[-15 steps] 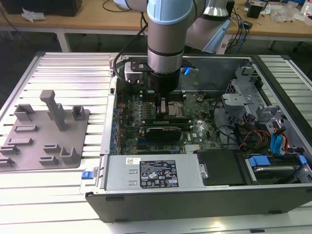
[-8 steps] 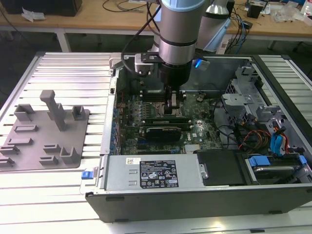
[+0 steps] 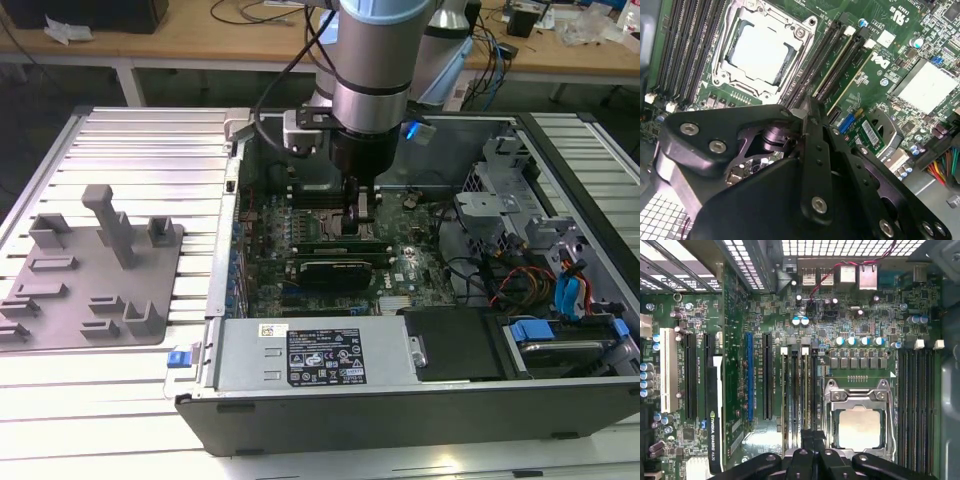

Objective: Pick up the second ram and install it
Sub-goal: 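Press down the second ram until it locks into place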

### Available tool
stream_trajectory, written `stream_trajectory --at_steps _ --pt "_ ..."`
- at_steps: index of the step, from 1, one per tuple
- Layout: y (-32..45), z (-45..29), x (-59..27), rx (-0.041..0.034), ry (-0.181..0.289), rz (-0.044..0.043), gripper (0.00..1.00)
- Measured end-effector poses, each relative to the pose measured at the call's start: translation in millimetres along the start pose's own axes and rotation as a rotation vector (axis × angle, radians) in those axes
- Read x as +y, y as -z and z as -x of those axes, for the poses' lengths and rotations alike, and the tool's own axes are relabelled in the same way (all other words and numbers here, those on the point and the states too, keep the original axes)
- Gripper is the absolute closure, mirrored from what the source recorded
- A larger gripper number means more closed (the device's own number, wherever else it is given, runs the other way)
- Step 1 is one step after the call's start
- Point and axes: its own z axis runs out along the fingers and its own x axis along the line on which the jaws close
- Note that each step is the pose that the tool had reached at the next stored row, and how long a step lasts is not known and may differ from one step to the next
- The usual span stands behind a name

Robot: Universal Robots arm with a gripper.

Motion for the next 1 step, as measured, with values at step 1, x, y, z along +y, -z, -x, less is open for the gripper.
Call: stream_trajectory --at_steps 1 --pt "0.0 0.0 0.0 0.0 0.0 0.0001 0.92"
